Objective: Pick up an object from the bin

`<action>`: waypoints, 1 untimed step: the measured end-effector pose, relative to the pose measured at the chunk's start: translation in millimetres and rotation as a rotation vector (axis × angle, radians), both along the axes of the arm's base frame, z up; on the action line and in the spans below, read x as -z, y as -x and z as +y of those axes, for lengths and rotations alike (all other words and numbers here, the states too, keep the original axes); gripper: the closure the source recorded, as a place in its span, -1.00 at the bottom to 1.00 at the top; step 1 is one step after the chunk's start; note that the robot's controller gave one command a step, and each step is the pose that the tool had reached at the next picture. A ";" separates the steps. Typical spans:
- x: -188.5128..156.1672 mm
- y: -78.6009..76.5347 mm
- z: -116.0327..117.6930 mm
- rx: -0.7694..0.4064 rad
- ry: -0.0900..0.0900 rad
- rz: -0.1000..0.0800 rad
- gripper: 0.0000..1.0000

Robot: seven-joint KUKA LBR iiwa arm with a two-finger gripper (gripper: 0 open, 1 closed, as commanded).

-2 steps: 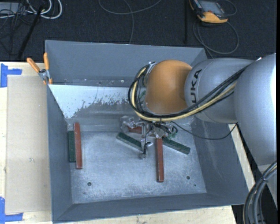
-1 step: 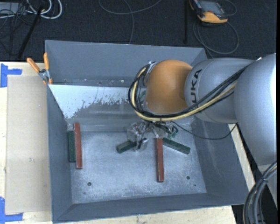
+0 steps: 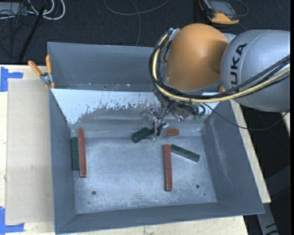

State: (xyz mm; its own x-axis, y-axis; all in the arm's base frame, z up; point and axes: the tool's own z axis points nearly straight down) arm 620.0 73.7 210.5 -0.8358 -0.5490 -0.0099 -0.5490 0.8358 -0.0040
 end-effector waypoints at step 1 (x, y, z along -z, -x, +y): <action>142.6 7.1 -36.0 -0.266 0.002 0.011 1.00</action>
Offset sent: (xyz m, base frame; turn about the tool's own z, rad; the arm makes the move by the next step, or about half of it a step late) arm -0.0069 -0.0364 -0.1405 -0.2679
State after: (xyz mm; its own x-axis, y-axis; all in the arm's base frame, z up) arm 612.9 37.7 67.9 -0.6622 -0.7493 -0.0004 -0.7493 0.6622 0.0015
